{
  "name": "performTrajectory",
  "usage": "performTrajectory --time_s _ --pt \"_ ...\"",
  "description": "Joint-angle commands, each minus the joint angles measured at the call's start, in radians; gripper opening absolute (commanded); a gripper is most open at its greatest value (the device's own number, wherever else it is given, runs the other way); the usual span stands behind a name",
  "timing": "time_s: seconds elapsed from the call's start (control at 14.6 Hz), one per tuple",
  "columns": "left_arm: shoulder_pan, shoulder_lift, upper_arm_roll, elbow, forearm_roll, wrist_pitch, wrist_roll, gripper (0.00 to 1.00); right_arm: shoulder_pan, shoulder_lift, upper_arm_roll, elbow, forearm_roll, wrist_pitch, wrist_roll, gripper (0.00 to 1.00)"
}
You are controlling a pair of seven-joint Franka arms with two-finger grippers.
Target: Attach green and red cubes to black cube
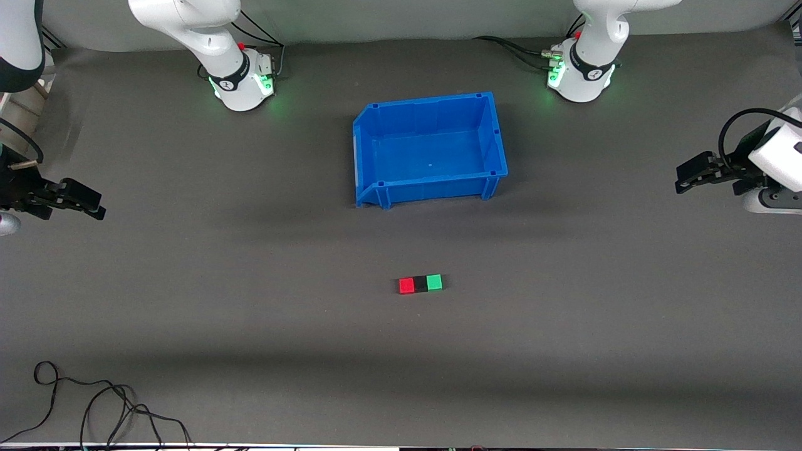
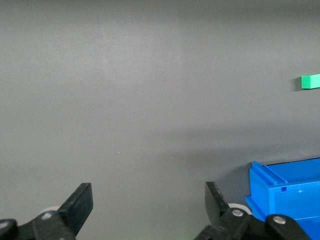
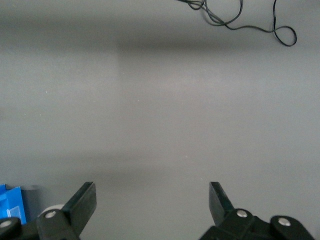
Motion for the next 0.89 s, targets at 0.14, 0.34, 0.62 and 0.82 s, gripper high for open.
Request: performTrajectory --time_s 0.14,0.34,0.62,0.82 --pt "-0.008 0.004 0.003 0.02 0.041 -0.024 0.006 1.0 0.019 0.025 -0.002 0.011 -0.024 -0.017 -0.016 1.0" --pt "-0.006 0.004 0.003 0.022 0.041 -0.024 0.008 1.0 0.019 0.026 -0.002 0.011 -0.023 -0.017 -0.016 1.0" --pt "-0.006 0.006 0.003 0.025 0.041 -0.024 0.023 1.0 0.017 0.026 -0.003 0.011 -0.016 -0.018 -0.009 1.0" --pt "-0.006 0.012 0.003 0.034 0.041 -0.024 0.025 1.0 0.02 0.026 -0.003 0.01 -0.016 -0.018 -0.003 1.0"
